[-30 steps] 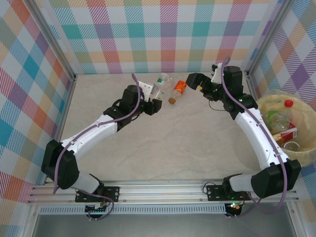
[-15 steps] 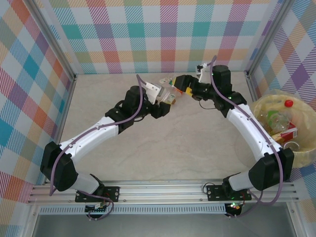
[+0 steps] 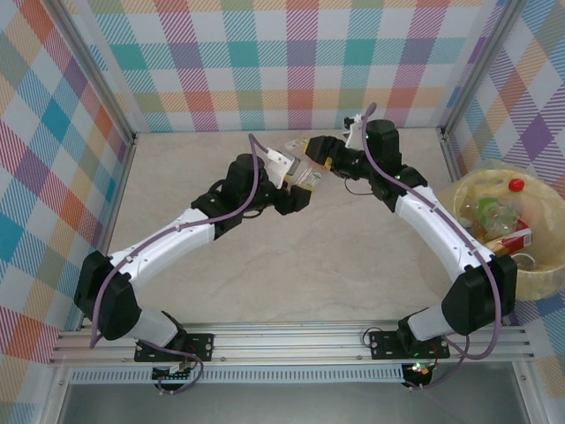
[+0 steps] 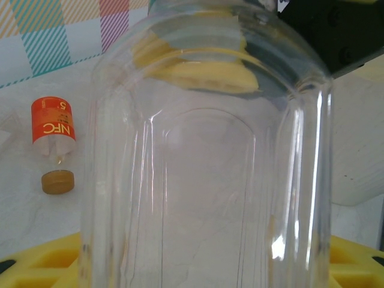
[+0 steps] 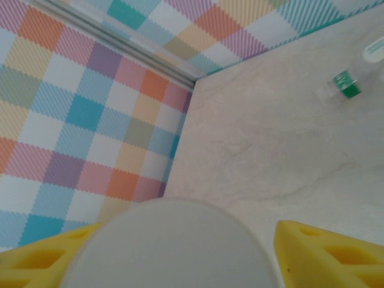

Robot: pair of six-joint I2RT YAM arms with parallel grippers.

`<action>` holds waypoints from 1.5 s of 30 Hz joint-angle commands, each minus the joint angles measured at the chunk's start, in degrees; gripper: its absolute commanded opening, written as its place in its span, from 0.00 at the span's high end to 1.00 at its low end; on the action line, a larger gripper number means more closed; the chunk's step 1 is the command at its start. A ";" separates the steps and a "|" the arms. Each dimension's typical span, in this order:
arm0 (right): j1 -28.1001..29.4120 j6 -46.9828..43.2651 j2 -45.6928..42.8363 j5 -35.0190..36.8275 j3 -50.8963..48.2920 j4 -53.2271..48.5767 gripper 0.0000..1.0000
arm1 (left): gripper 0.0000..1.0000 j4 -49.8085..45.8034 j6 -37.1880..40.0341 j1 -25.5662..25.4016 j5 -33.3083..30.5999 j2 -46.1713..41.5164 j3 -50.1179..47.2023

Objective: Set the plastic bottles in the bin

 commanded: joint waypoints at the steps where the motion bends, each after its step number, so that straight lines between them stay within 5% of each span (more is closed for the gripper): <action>1: 0.29 1.38 -2.44 5.06 -2.03 5.02 0.37 | 0.69 2.50 -0.27 -0.79 1.32 1.07 2.33; 8: 0.33 0.18 -2.71 6.17 -2.10 4.83 0.53 | 0.66 2.72 -0.88 -0.78 1.52 1.96 2.51; 15: 0.24 -3.16 -3.99 8.52 -0.64 1.58 0.66 | 0.46 2.81 -2.14 -0.82 0.38 1.57 2.71; 17: 0.24 -4.61 -4.53 9.46 -0.01 0.17 0.68 | 0.36 3.28 -2.83 -0.85 0.38 1.24 2.56; 21: -0.30 -10.03 -5.84 12.97 3.76 -6.33 0.69 | 0.00 4.67 -4.99 -0.49 0.59 -0.09 2.49; 35: -16.60 -33.02 -19.79 39.46 22.06 -37.77 0.70 | 0.00 9.03 -5.62 0.98 -3.81 -4.81 -2.18; 45: -22.94 -42.63 -15.42 59.49 39.33 -57.30 0.70 | 0.00 8.92 -7.20 1.47 -4.69 -2.10 -0.72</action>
